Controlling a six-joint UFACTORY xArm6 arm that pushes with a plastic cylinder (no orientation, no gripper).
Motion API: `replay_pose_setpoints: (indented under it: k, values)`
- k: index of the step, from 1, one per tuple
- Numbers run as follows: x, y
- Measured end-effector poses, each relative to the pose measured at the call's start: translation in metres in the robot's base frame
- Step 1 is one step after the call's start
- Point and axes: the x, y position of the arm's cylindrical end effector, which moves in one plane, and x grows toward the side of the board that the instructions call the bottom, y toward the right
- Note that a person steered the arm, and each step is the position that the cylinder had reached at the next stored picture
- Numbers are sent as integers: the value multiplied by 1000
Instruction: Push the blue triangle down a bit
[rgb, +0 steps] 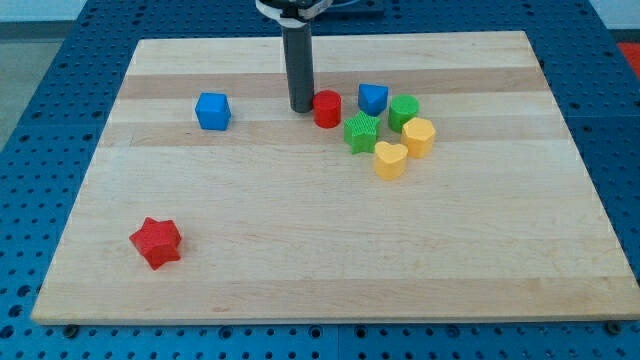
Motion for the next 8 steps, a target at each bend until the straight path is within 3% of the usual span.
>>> replay_pose_setpoints:
  k: [1,3,8]
  values:
    - [0,0]
    - [-44,1]
    - [-41,89]
